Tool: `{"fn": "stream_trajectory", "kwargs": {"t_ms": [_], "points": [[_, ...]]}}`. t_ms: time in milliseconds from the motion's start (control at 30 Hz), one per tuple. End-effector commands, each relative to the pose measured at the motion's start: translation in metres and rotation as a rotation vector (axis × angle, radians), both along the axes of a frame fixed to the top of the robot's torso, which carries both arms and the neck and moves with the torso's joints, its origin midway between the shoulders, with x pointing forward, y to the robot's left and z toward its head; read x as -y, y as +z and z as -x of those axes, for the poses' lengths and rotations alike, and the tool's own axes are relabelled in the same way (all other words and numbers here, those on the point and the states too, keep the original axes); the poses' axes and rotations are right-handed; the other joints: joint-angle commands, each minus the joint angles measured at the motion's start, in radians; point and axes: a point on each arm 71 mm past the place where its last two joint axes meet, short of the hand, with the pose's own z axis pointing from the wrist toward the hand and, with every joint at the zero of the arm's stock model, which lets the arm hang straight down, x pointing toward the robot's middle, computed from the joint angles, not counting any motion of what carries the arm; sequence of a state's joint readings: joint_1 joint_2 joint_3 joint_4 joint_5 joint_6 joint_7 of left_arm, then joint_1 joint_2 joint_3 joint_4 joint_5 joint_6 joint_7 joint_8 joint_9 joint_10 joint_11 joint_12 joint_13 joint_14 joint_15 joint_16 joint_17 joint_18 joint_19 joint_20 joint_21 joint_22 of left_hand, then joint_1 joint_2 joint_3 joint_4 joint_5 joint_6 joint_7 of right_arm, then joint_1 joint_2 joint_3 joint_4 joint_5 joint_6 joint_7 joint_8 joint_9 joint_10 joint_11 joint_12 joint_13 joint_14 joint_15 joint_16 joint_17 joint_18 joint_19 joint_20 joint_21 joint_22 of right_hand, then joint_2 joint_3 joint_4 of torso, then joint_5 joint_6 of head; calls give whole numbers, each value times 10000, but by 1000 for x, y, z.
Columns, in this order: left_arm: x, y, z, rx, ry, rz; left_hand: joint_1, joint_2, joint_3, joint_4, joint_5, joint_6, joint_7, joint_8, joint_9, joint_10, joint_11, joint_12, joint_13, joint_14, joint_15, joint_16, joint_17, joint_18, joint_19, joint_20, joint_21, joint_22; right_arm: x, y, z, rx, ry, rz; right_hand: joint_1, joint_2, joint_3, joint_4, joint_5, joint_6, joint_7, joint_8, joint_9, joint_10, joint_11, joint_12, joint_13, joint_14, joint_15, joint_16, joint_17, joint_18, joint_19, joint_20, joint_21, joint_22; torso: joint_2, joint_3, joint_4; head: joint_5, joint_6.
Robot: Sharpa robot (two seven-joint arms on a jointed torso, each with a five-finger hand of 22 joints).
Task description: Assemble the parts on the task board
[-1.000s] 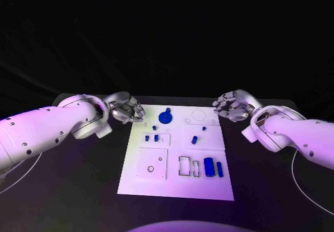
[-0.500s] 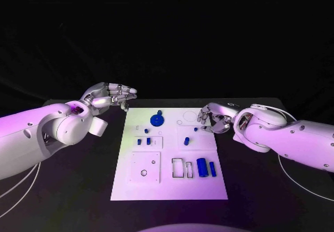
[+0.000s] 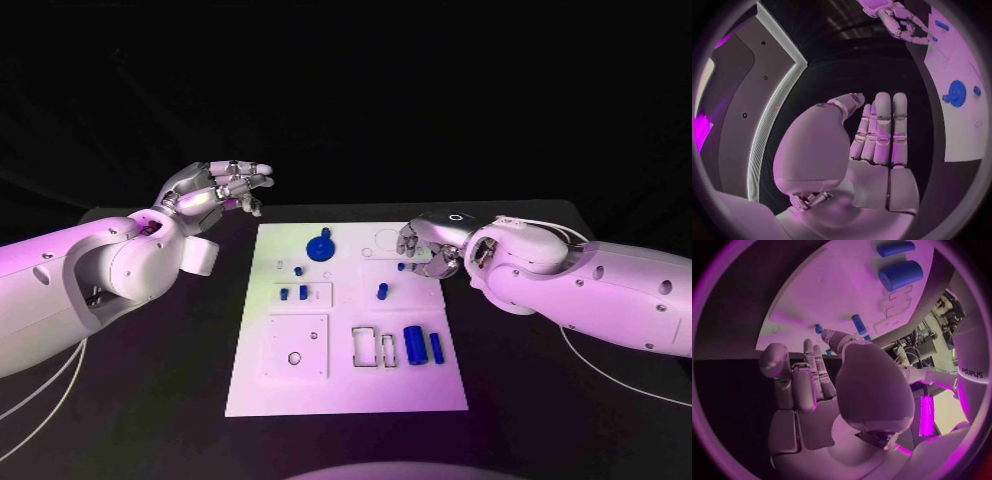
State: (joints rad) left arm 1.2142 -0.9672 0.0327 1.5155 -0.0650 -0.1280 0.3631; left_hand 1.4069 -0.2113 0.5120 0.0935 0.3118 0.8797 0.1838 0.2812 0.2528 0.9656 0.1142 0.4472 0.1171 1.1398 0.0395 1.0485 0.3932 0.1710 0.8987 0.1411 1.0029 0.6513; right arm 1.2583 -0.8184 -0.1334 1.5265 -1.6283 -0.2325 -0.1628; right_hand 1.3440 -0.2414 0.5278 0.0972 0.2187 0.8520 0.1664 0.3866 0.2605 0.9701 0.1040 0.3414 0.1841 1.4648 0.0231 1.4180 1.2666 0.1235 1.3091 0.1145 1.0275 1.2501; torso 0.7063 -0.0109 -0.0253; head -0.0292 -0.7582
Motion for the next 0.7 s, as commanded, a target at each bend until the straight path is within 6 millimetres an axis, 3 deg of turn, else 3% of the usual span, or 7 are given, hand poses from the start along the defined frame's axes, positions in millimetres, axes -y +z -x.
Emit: {"fn": "stream_trajectory", "kwargs": {"t_ms": [33,433,700], "points": [[1,3,1,227,75,429,-61,23,-12,-29,3,71,-24,66,-14,83,8,44,14,-63,-14,-59,-12,140,-40,-22,-39,-11,-3,-2,0,220,51,572,92,7,23,-57,8,57,7,-42,-15,-38,35,-56,-24,425,46,71,37,-131,99,16,55,33,-8,-4,7,-29,-13],[3,4,1,218,11,456,-65,20,-17,-34,1,69,-23,65,-16,89,7,55,17,-65,-16,-63,-16,140,-40,-24,-45,-14,-8,-7,0,83,117,836,162,169,236,-190,-20,270,-87,-28,-28,266,-63,-93,-162,454,-18,150,142,-157,207,-17,276,210,-14,27,-13,2,-23],[4,3,1,200,-3,454,-65,20,-19,-40,1,70,-23,65,-16,90,7,60,18,-69,-17,-67,-21,140,-40,-27,-49,-17,-11,-10,-2,79,110,944,168,211,293,-217,-22,318,-87,-27,-31,325,-67,-110,-197,462,-31,169,173,-168,233,-31,334,257,-9,21,1,31,-46]]}}
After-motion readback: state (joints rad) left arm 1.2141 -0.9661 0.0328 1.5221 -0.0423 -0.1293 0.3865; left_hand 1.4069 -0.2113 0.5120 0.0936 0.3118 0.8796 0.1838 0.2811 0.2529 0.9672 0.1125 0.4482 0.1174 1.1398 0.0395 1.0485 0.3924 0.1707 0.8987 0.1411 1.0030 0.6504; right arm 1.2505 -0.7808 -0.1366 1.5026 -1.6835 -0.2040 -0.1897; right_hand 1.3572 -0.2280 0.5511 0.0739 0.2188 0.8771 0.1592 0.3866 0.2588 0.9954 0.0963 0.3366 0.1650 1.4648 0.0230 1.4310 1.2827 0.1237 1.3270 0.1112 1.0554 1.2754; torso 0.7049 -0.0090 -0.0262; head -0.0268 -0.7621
